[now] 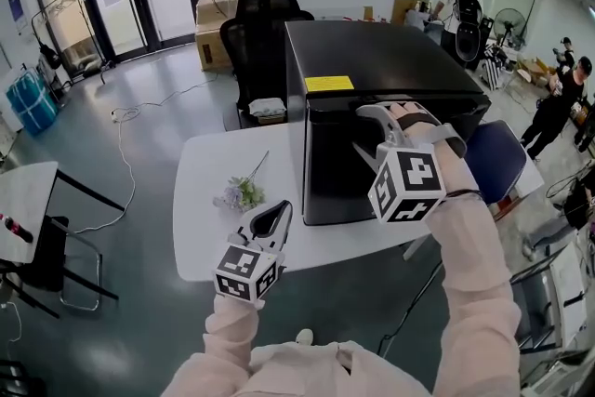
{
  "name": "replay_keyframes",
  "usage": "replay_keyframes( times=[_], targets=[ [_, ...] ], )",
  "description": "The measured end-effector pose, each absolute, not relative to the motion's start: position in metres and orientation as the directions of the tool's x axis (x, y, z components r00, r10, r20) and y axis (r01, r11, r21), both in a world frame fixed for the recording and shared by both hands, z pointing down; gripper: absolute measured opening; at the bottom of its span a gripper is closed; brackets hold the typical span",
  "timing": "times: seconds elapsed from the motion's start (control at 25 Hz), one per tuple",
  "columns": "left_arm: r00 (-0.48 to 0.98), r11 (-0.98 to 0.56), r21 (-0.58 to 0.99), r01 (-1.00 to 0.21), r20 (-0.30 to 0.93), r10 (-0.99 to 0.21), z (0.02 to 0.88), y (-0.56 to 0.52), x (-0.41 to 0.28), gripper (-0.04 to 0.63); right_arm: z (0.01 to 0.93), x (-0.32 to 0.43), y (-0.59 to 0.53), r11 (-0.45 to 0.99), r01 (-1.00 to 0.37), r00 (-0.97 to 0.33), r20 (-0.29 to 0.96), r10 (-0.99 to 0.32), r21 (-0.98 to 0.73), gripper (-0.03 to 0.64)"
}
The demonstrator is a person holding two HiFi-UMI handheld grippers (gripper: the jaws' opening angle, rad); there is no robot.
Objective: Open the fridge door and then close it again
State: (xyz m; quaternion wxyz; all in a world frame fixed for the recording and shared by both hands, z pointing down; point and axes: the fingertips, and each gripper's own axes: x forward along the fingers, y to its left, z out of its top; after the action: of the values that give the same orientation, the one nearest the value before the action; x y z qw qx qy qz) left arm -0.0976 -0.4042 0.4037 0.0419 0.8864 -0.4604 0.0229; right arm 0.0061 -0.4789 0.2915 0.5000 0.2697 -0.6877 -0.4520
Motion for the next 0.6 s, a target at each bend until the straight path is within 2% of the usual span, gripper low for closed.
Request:
replay_keyframes(
  times=[0.28,0.6],
  targets=[
    [0.578,-0.574,0.062,-0.816,0.076,-0.813,0.405,-0.403,-0.096,0.011,0.29,0.006,-0.479,0.427,0.089,-0.38,0.427,-0.821,0.9,0.172],
    [0.594,-0.592,0.05,-0.805,0.074,-0.801,0.405,-0.397,-0.085,0.011,0.29,0.009,-0.477,0.358,0.048,-0.417,0.344,-0.841,0.933,0.173]
  ],
)
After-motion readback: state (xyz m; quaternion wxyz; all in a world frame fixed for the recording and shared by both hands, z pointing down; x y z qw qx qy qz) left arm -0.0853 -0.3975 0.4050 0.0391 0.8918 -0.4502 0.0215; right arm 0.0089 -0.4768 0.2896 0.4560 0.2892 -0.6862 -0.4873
